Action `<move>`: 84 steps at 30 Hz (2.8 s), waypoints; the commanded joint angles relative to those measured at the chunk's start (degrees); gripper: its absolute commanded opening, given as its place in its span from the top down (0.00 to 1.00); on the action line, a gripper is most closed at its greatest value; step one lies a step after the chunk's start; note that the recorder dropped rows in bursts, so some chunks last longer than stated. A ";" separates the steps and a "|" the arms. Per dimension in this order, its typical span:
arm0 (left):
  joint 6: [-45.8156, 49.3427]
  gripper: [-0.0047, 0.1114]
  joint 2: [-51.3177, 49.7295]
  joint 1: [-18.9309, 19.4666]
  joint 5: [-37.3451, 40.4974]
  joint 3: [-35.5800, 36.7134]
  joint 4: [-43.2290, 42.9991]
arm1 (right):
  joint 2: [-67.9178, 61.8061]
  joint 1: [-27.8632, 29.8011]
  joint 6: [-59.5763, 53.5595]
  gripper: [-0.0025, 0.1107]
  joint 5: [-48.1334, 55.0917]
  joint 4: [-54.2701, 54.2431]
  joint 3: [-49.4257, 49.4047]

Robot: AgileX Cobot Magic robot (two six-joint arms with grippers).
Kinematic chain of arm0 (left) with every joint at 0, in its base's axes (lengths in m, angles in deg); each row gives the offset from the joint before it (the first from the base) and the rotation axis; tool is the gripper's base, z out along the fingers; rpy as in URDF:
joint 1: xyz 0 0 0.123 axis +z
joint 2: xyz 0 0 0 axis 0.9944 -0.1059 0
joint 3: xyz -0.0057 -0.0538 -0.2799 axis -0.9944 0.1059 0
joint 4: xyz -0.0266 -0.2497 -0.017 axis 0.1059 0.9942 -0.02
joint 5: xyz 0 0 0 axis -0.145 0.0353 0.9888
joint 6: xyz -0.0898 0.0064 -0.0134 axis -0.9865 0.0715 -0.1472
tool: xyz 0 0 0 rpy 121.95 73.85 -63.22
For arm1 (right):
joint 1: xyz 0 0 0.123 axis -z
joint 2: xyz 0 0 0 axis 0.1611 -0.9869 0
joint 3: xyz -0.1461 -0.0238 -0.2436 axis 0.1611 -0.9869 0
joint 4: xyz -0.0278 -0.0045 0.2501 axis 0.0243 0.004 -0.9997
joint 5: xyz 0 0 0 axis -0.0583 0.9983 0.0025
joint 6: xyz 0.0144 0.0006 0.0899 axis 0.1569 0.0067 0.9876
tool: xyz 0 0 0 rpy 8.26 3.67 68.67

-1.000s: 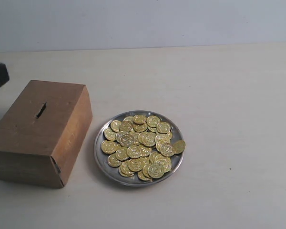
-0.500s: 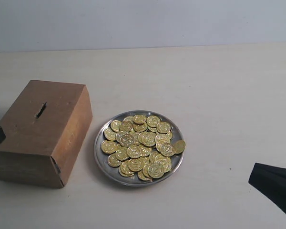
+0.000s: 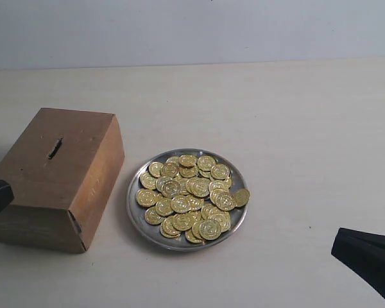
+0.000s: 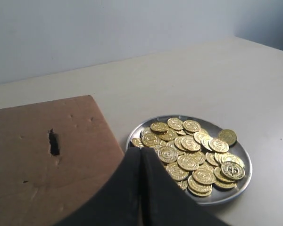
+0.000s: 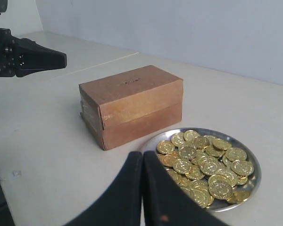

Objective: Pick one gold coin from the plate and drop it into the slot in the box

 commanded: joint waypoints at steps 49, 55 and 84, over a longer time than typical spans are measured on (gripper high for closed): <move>2.51 0.96 0.57 -0.35 6.38 0.15 -0.17 | 0.28 -0.14 8.29 0.98 -5.76 -13.46 -0.28; 2.41 0.96 5.54 4.24 6.38 0.15 -0.17 | 3.55 5.16 8.29 0.98 -5.51 -13.46 -0.28; 2.60 0.96 31.19 33.92 6.45 0.15 -0.17 | 11.87 54.47 8.17 0.98 -4.96 -13.36 -0.28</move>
